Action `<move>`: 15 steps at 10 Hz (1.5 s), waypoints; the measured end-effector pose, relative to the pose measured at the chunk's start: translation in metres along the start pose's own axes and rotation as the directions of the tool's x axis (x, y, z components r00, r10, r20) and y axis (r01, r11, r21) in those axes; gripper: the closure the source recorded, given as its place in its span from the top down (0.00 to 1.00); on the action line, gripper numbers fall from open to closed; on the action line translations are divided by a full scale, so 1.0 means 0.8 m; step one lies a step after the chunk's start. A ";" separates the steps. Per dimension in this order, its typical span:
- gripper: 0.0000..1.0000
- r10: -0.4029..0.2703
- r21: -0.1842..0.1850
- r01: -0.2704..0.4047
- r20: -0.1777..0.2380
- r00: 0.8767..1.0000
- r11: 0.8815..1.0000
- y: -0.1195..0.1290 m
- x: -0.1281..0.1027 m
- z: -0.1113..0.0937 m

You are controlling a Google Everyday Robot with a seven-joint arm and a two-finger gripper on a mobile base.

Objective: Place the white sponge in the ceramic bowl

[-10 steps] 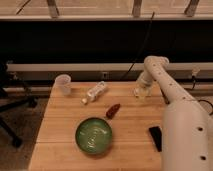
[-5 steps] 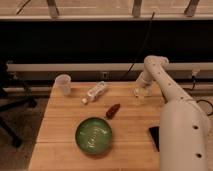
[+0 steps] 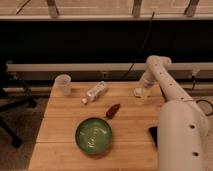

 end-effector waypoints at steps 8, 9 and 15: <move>0.66 0.009 -0.044 -0.010 -0.017 1.000 0.999 -0.008 0.012 0.022; 0.58 0.003 -0.049 -0.004 -0.019 1.000 0.999 -0.009 0.012 0.024; 0.02 -0.027 -0.084 0.025 -0.025 0.999 0.996 0.003 0.011 0.032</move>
